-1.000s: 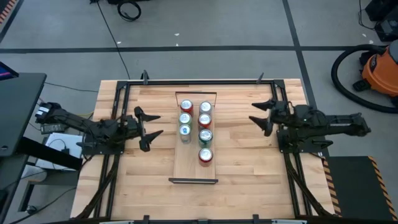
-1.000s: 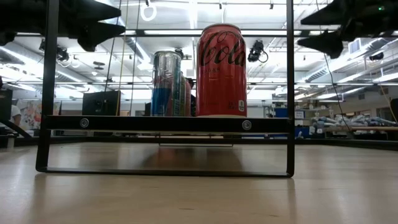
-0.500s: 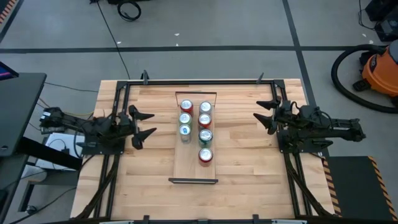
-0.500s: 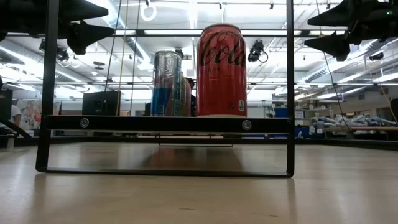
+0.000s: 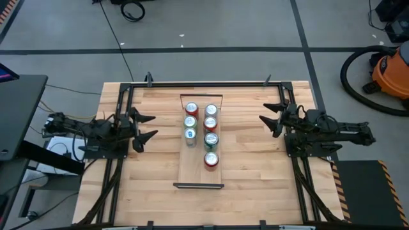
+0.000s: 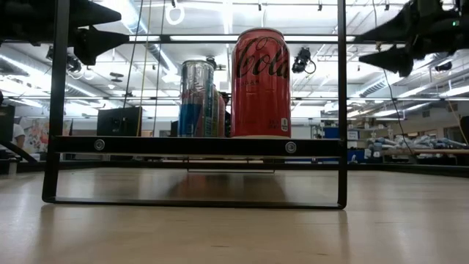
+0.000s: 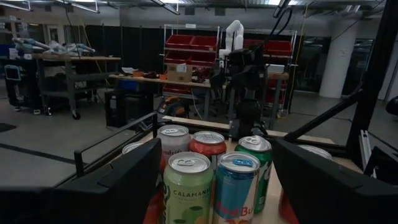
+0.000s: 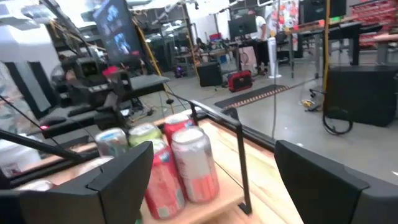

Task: Place canned beverage on shelf
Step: Return to Home Position

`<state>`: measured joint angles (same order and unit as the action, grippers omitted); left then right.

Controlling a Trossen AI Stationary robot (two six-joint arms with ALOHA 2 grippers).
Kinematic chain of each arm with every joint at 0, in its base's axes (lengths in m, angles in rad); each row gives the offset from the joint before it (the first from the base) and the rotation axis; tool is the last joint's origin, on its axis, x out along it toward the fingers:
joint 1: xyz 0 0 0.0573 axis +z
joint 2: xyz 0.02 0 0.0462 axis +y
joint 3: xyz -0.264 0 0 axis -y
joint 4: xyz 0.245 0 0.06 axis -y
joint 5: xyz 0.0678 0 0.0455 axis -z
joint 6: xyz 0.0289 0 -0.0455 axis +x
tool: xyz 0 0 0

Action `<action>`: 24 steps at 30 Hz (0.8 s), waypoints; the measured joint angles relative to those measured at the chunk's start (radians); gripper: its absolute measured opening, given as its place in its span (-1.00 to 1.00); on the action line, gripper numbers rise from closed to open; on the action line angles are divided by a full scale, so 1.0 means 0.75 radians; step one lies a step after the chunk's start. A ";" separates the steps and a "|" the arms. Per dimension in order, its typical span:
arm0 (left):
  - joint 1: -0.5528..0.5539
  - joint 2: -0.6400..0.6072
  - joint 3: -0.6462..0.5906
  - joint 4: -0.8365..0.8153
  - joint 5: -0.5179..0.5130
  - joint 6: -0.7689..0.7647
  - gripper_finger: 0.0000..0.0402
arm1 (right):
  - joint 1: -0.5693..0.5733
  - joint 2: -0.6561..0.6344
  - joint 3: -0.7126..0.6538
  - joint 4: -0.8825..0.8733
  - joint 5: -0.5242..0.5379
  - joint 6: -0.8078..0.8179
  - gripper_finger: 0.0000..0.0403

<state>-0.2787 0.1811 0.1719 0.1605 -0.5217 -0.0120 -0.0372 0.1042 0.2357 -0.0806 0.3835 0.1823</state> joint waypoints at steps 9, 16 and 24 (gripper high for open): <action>0.000 -0.045 -0.015 -0.016 0.038 -0.036 0.45 | -0.026 -0.128 -0.156 0.067 0.021 0.035 0.72; 0.000 -0.045 -0.153 0.072 0.055 -0.075 0.35 | -0.065 -0.136 -0.239 0.115 0.014 0.074 0.72; -0.001 -0.061 -0.154 0.080 0.146 0.007 0.25 | -0.075 -0.131 -0.280 0.146 0.067 0.176 0.72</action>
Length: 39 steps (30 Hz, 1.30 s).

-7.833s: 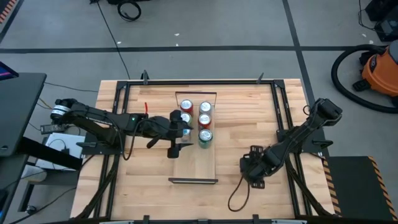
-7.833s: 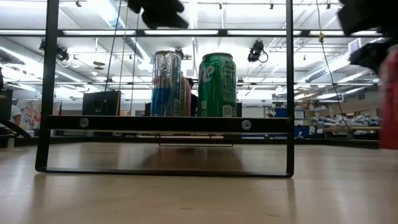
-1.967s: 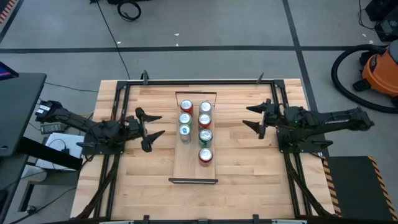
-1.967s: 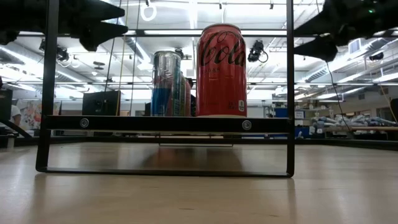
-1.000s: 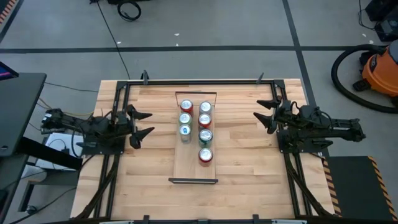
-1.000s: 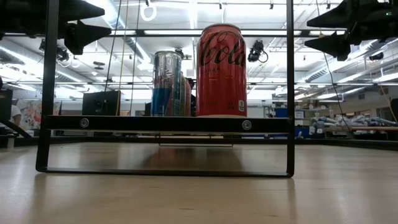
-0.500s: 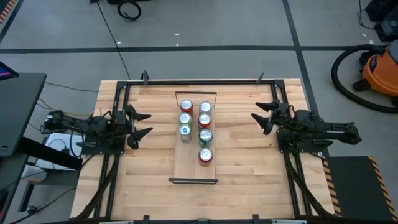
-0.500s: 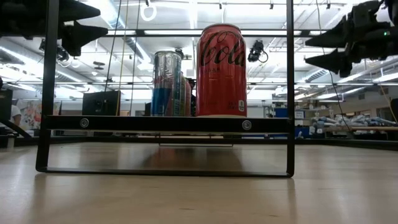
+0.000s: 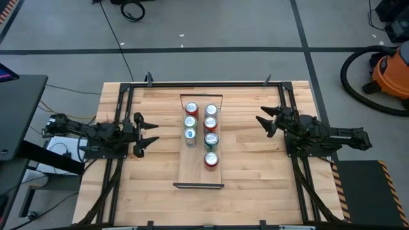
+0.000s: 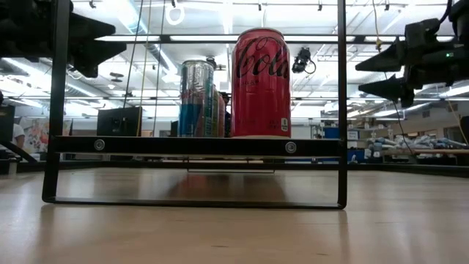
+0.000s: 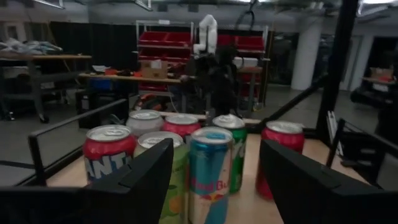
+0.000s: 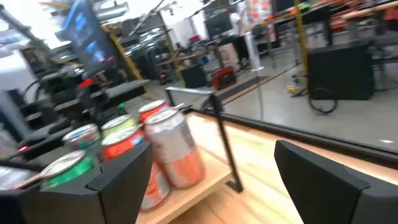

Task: Place canned beverage on shelf
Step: Return to Home Position

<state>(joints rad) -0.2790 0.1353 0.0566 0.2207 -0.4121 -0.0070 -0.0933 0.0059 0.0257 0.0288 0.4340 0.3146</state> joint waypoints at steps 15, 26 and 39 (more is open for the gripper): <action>0.001 0.004 0.000 -0.015 -0.003 -0.040 0.22 | -0.001 0.000 0.000 0.001 0.050 -0.002 0.72; 0.001 0.004 -0.001 -0.015 -0.003 -0.041 0.22 | -0.001 0.000 0.000 0.000 0.049 -0.004 0.72; 0.001 0.004 -0.001 -0.015 -0.004 -0.042 0.22 | -0.001 0.000 0.000 0.000 0.048 -0.004 0.72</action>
